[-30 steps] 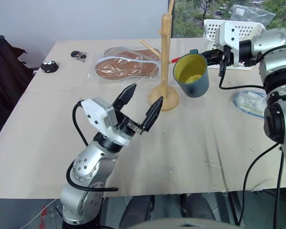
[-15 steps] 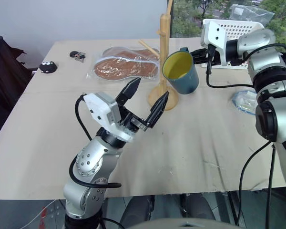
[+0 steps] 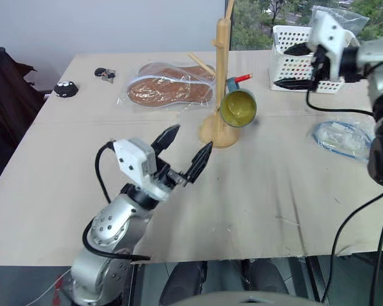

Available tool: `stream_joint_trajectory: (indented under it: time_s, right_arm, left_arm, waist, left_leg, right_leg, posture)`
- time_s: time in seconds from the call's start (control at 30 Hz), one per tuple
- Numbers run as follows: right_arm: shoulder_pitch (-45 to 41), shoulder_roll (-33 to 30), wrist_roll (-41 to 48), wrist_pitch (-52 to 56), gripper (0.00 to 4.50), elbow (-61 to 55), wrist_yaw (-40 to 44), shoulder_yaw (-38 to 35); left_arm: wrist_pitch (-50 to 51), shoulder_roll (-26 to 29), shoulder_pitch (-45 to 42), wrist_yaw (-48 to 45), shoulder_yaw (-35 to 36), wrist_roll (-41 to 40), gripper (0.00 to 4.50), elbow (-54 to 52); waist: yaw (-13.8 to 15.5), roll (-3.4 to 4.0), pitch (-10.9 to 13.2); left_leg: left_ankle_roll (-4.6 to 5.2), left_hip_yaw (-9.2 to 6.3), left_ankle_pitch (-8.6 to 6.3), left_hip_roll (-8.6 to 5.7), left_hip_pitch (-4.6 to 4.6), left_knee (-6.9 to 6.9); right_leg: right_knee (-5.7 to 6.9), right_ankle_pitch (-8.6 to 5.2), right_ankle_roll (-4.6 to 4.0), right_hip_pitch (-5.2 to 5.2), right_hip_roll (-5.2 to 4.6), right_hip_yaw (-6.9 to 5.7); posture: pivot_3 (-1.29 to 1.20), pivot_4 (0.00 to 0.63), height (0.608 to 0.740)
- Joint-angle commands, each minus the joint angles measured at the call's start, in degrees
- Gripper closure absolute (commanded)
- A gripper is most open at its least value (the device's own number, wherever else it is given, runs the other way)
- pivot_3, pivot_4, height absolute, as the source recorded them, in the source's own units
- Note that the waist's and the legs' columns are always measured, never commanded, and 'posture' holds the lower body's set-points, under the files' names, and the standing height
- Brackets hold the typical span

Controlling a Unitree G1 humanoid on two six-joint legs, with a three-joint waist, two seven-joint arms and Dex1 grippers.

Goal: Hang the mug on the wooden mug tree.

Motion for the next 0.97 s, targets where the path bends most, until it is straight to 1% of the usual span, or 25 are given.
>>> stream_joint_trajectory:
  time_s: [0.03,0.1,0.13,0.17,0.2,0.23,0.27,0.3,0.33,0.37,0.4,0.43,0.47,0.57,0.73,0.97]
  right_arm:
    - [7.56,-0.60,5.36,3.01,0.38,-5.12,5.62,-3.67]
    - [15.47,0.05,8.81,5.88,0.38,-10.34,6.06,-5.76]
    - [21.16,1.05,11.28,8.02,0.38,-15.17,5.29,-7.19]
    - [28.22,2.35,13.86,10.66,0.38,-22.15,3.70,-8.49]
    - [37.48,4.03,16.67,14.01,0.38,-32.23,1.84,-9.37]
    - [44.00,5.08,18.57,16.89,0.38,-40.14,0.23,-9.82]
    - [49.83,6.14,20.22,19.46,0.18,-47.63,-1.84,-10.24]
    - [55.98,7.57,22.44,23.50,0.18,-55.88,-4.71,-10.73]
    - [60.89,8.93,24.22,26.56,0.18,-62.40,-7.41,-11.17]
    - [66.18,10.79,25.42,28.12,0.18,-68.11,-10.29,-11.54]
    - [70.88,12.10,26.27,29.47,0.18,-73.21,-12.87,-11.56]
    - [74.35,13.08,26.45,30.02,0.18,-76.91,-15.28,-11.56]
    - [76.99,14.01,26.64,30.59,0.18,-79.81,-17.72,-11.80]
    - [81.47,15.82,26.70,30.75,0.18,-84.28,-23.43,-12.65]
    - [85.99,16.00,26.68,29.37,0.18,-88.93,-26.70,-11.09]
    - [90.71,16.39,26.66,28.10,0.18,-92.72,-29.24,-9.06]
  left_arm:
    - [-1.05,1.94,4.64,-2.98,1.81,0.84,0.00,2.90]
    - [-3.02,2.49,7.59,-4.47,2.84,1.59,0.00,5.73]
    - [-4.07,3.15,8.79,-5.25,3.02,2.85,0.00,7.06]
    - [-4.57,3.95,9.69,-6.11,2.91,3.88,0.00,7.99]
    - [-4.69,4.24,10.77,-6.62,2.87,4.16,0.00,8.56]
    - [-4.85,4.31,11.43,-6.95,2.84,4.22,0.00,8.87]
    - [-4.99,4.53,12.04,-7.16,2.59,4.71,0.00,8.92]
    - [-5.20,4.67,12.79,-7.11,2.02,5.79,0.00,9.07]
    - [-5.38,4.88,13.53,-7.10,1.50,6.92,0.00,9.24]
    - [-5.55,5.13,14.25,-7.19,0.99,8.04,0.00,9.55]
    - [-5.85,5.29,14.88,-7.40,0.74,8.72,0.00,9.98]
    - [-6.02,5.45,15.29,-7.56,0.67,9.15,0.00,10.34]
    - [-6.33,5.43,15.55,-7.76,0.68,9.52,0.00,10.63]
    - [-7.00,5.42,15.70,-8.35,0.71,10.25,0.00,10.99]
    - [-8.27,5.45,16.21,-9.29,1.24,11.01,0.00,11.69]
    - [-8.50,5.99,16.95,-10.70,1.55,11.36,0.00,12.17]
  waist:
    - [-0.22,-0.06,-0.07]
    - [-0.24,-0.01,-0.04]
    - [-0.14,-0.01,-0.04]
    - [0.00,-0.04,-0.06]
    - [0.21,-0.03,-0.06]
    - [0.46,-0.01,-0.09]
    - [0.72,0.10,-0.08]
    - [0.70,0.15,-0.05]
    - [0.23,0.55,0.19]
    - [0.18,0.51,0.09]
    - [0.26,0.15,-0.26]
    - [0.36,-0.22,-0.64]
    - [0.33,-0.27,-0.65]
    - [0.27,0.07,-0.45]
    - [0.18,-0.02,-0.52]
    - [0.31,-0.02,-0.51]
  left_leg:
    - [0.00,0.03,0.00,0.00,0.01,0.00]
    - [0.01,0.06,-0.01,0.06,0.13,-0.01]
    - [0.02,0.07,-0.01,0.05,0.11,0.02]
    - [0.02,0.04,-0.01,0.05,0.11,0.02]
    - [0.01,-0.01,-0.01,0.08,0.10,0.05]
    - [0.01,-0.08,-0.01,0.09,0.06,0.02]
    - [0.02,-0.25,-0.01,0.08,-0.01,-0.02]
    - [0.01,-0.34,-0.01,0.05,-0.12,-0.02]
    - [0.01,-0.31,-0.01,0.04,-0.12,-0.02]
    - [0.03,-0.09,-0.01,-0.10,-0.11,0.02]
    - [0.29,0.02,-0.14,-0.11,0.08,0.06]
    - [0.28,-0.05,-0.16,0.00,0.14,0.04]
    - [0.20,-0.32,-0.21,0.15,0.14,0.02]
    - [0.10,-0.24,-0.22,0.15,0.14,0.09]
    - [0.03,-0.08,-0.14,0.27,0.42,0.12]
    - [0.02,-0.17,-0.14,0.29,0.26,0.08]
  right_leg:
    - [0.02,0.00,0.00,-0.01,0.00,0.03]
    - [0.01,0.00,-0.01,0.12,0.03,0.05]
    - [0.04,0.01,-0.01,0.10,0.01,0.05]
    - [0.05,0.01,-0.01,0.09,0.01,0.04]
    - [0.07,0.01,-0.01,0.09,0.01,-0.01]
    - [0.06,0.00,-0.01,0.07,0.00,-0.07]
    - [0.04,-0.01,-0.03,0.08,-0.06,-0.21]
    - [0.03,-0.01,-0.02,0.01,-0.12,-0.28]
    - [0.03,-0.01,-0.02,-0.01,-0.13,-0.26]
    - [0.10,0.02,0.02,-0.09,-0.21,-0.05]
    - [0.07,0.14,0.12,0.10,-0.22,0.07]
    - [0.07,0.12,0.10,0.15,-0.11,-0.01]
    - [0.01,0.07,0.01,0.23,0.07,-0.24]
    - [0.04,0.16,-0.10,0.19,0.10,-0.16]
    - [0.04,0.20,-0.17,0.42,0.22,-0.14]
    - [0.03,0.20,-0.17,0.30,0.21,-0.23]
  posture:
    - [0.00,0.150,0.740]
    - [0.00,0.150,0.740]
    - [0.00,0.150,0.740]
    - [0.00,0.150,0.740]
    - [0.00,0.150,0.740]
    - [0.00,0.150,0.740]
    - [0.00,0.150,0.740]
    - [0.00,0.150,0.740]
    - [0.00,0.150,0.740]
    - [0.00,0.150,0.740]
    - [0.00,0.150,0.740]
    - [0.00,0.150,0.740]
    - [0.00,0.150,0.740]
    - [0.00,0.150,0.740]
    - [0.00,0.150,0.740]
    - [0.00,0.150,0.740]
